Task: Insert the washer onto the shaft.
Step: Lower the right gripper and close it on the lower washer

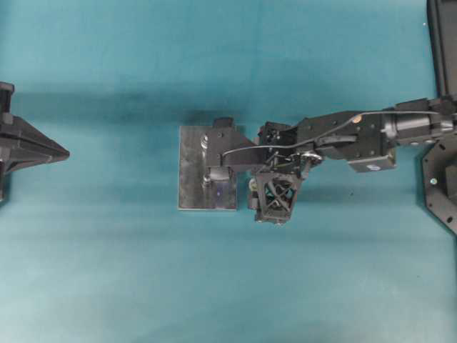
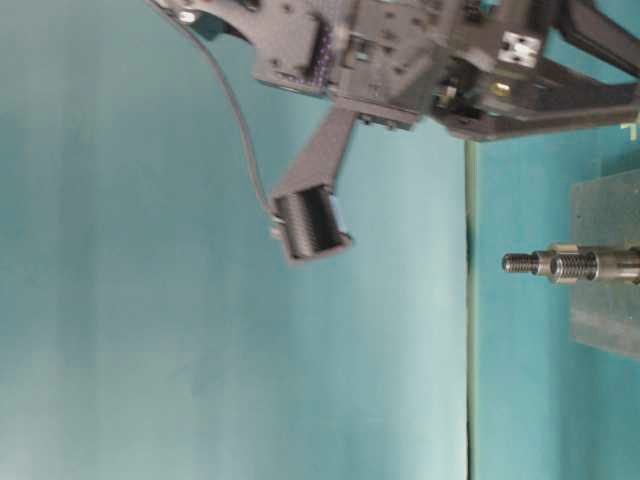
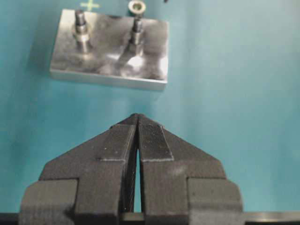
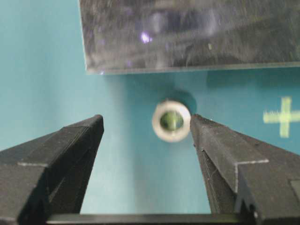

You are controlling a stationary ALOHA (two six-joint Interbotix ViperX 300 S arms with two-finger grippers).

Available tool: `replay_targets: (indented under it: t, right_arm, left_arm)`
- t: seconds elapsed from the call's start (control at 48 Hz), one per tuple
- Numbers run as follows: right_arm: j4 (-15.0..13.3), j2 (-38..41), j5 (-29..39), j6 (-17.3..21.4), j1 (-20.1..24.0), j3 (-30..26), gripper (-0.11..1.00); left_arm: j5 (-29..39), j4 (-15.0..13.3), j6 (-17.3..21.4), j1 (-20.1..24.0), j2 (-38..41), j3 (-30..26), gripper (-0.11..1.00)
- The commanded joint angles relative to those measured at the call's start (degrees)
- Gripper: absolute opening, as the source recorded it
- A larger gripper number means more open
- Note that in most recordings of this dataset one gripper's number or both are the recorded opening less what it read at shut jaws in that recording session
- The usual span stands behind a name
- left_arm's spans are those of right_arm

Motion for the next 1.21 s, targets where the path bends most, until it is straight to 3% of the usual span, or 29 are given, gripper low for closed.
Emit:
replay_targets:
  t: [0.0, 0.562, 1.062, 1.187]
  right_arm:
    - [0.0, -0.5, -0.6, 0.6, 0.2, -0.2, 0.8]
    - [-1.1, 1.6, -1.8, 0.7, 0.0, 0.9, 0.79]
    - [-1.7, 3.1, -2.6, 1.4, -0.5, 0.9, 0.62]
    - [-2.3, 3.3, -2.5, 2.0, -0.5, 0.9, 0.52]
  left_arm:
    - [-0.4, 0.1, -0.1, 0.0, 0.4, -0.7, 0.0]
    - [-0.5, 0.1, -0.1, -0.1, 0.6, -0.7, 0.0]
    - [-0.6, 0.1, -0.2, -0.1, 0.7, -0.8, 0.0]
    - [-0.6, 0.1, -0.2, -0.1, 0.6, -0.8, 0.0]
